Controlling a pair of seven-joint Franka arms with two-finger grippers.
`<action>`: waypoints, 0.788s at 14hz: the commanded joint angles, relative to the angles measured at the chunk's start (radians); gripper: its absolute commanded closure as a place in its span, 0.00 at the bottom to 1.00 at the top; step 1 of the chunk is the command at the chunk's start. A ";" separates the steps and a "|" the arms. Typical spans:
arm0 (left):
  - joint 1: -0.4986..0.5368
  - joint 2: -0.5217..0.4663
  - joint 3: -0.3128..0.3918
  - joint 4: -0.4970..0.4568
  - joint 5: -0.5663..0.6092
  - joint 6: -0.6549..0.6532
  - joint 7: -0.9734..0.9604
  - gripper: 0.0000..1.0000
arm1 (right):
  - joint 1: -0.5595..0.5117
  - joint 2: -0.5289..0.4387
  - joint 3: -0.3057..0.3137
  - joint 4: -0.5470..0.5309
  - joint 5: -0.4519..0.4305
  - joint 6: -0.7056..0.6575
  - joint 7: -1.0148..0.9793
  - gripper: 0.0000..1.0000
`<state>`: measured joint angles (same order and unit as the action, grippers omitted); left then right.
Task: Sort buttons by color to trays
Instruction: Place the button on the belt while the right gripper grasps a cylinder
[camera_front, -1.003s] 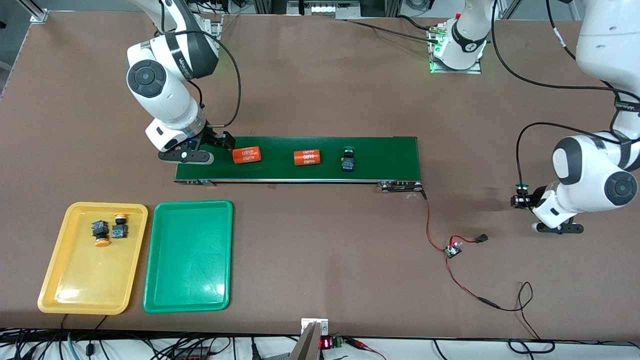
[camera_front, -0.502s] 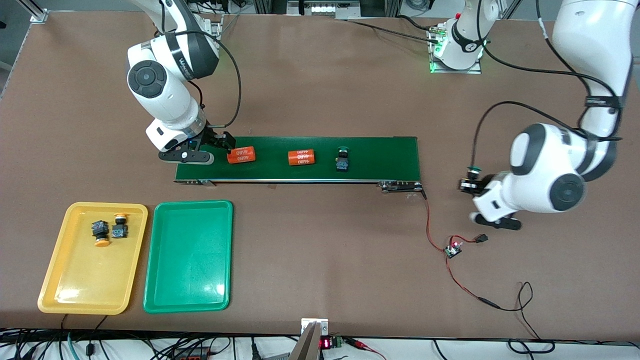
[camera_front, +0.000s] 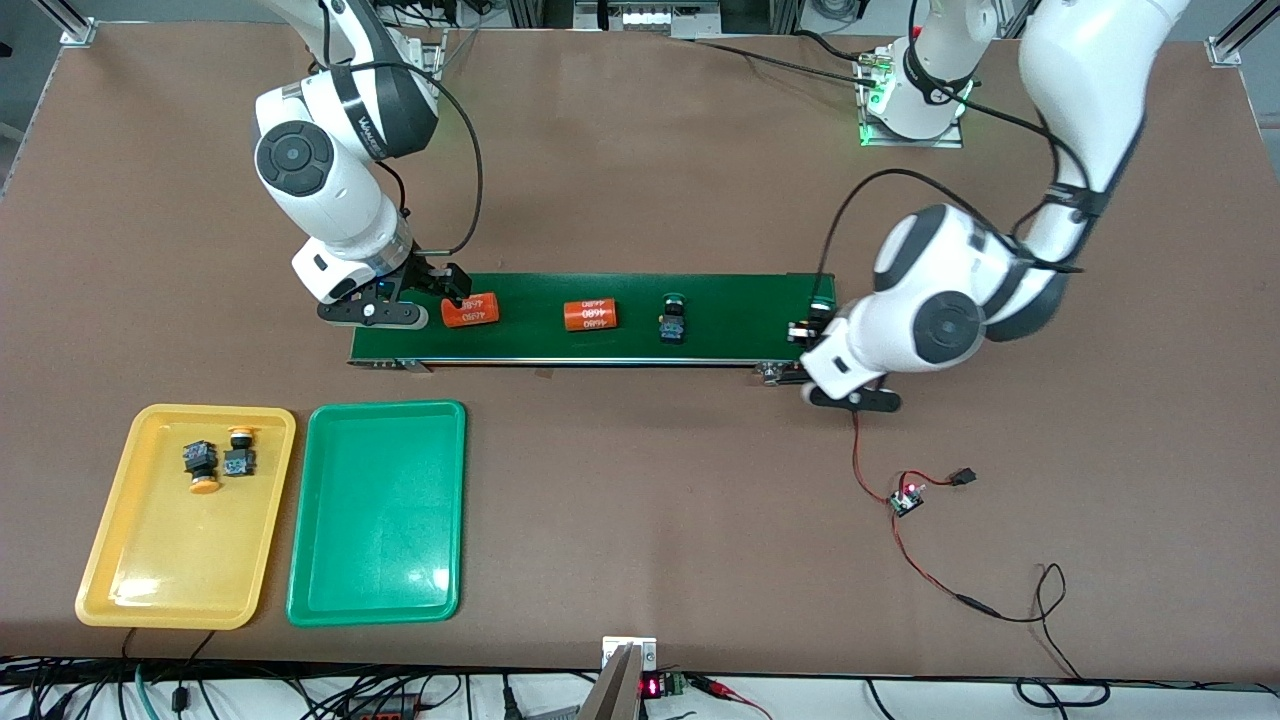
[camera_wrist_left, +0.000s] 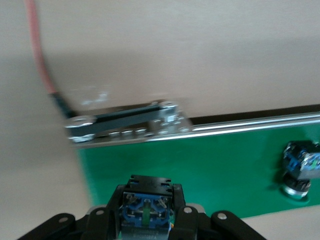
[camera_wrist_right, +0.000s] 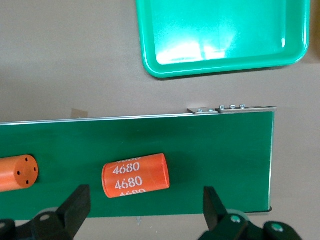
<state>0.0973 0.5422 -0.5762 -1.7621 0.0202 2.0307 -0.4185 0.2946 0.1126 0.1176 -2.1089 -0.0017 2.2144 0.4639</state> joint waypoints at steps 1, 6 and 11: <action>-0.016 -0.008 -0.019 -0.112 0.004 0.156 -0.060 0.90 | 0.012 -0.004 -0.007 -0.008 0.008 0.004 0.013 0.00; -0.022 -0.013 -0.021 -0.132 0.004 0.158 -0.071 0.00 | 0.011 -0.002 -0.007 -0.008 0.008 0.004 0.012 0.00; -0.001 -0.065 -0.011 -0.016 0.004 -0.028 -0.068 0.00 | 0.011 -0.004 -0.007 -0.008 0.008 0.002 0.013 0.00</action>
<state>0.0858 0.5205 -0.5874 -1.8394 0.0204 2.1088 -0.4782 0.2946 0.1133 0.1172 -2.1101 -0.0017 2.2143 0.4647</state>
